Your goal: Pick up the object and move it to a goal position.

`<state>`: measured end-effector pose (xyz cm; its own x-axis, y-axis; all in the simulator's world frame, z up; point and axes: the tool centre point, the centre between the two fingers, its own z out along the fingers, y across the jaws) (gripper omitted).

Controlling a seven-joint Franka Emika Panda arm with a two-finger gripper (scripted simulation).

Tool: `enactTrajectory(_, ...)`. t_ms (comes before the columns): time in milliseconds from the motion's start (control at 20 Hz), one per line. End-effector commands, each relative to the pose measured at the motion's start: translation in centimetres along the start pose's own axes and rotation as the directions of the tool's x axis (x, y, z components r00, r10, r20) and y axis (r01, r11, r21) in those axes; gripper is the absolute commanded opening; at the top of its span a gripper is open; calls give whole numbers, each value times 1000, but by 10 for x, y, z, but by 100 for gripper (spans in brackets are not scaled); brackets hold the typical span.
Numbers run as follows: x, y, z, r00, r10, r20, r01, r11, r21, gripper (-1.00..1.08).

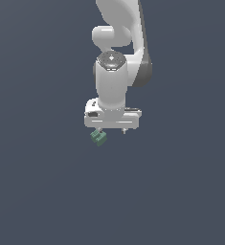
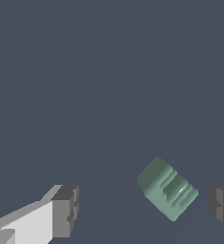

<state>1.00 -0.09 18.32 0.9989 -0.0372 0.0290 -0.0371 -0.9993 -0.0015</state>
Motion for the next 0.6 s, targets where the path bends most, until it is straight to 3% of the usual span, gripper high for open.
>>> enactTrajectory(0, 0, 0, 0, 1000, 0, 0, 0, 1000, 0, 100)
enactTrajectory(550, 7, 2, -17, 1000, -15, -22, 15, 1000, 20, 100)
